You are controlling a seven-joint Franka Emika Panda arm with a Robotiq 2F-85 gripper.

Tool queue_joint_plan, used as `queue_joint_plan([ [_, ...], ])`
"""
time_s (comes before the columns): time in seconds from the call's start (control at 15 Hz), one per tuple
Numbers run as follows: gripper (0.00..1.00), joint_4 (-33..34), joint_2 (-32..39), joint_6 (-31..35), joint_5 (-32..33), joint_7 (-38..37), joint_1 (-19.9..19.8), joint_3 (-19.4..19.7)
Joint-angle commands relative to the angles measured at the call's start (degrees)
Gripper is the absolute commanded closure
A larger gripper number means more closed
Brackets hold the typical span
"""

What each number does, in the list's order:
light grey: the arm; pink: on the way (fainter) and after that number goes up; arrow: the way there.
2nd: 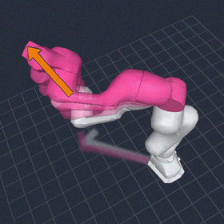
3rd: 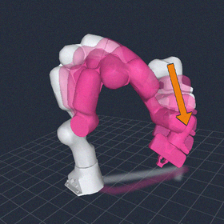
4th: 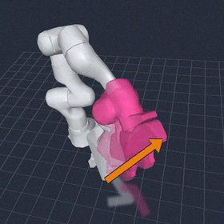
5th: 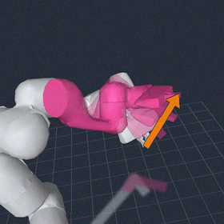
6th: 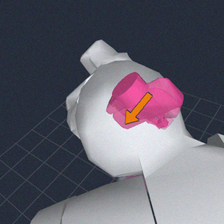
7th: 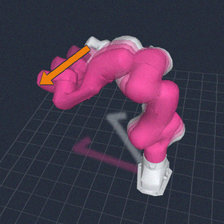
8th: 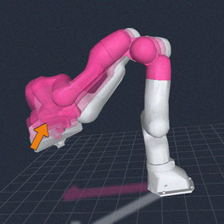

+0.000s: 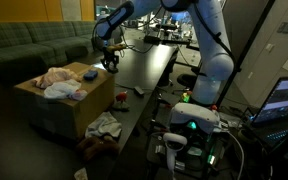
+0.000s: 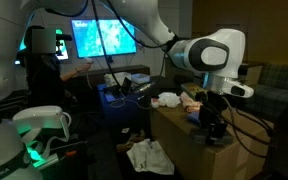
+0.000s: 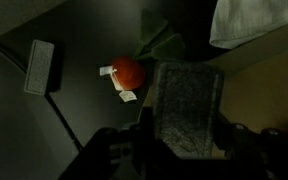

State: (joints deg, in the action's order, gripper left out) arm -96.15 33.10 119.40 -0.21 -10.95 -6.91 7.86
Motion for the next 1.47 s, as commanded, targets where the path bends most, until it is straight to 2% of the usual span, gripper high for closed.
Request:
queue_joint_plan([
  [0.0, 0.67, 7.4, 4.5, -4.1, -4.5, -2.2, -2.3, -0.2],
  [0.53, 0.67, 10.4, 6.9, -5.1, -7.6, -6.5, -2.1, -0.4],
  [1.13, 0.67, 10.7, 7.5, -4.9, -7.5, -9.2, -0.8, -0.5],
  [1.2, 0.45, 10.6, 7.3, -4.7, -7.6, -9.3, -0.7, -0.5],
  [1.27, 0.17, 10.3, 7.0, -4.5, -7.5, -9.5, -0.7, -0.5],
  [1.4, 0.16, 9.9, 6.2, -4.3, -7.5, -9.7, -0.7, -0.4],
])
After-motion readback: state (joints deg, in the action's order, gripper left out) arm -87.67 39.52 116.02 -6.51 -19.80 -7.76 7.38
